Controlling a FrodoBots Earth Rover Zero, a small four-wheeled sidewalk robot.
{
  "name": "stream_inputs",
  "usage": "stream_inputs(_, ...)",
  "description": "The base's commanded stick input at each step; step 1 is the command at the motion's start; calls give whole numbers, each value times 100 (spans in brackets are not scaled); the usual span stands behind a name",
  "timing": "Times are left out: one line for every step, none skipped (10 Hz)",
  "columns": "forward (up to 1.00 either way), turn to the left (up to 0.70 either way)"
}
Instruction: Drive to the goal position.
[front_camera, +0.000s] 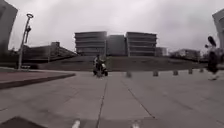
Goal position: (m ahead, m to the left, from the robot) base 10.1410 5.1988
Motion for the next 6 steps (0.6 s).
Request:
stream_inputs(70, 15)
stream_inputs(70, 30)
stream_inputs(70, 14)
stream_inputs(70, 7)
stream_inputs(70, 3)
stream_inputs(70, 1)
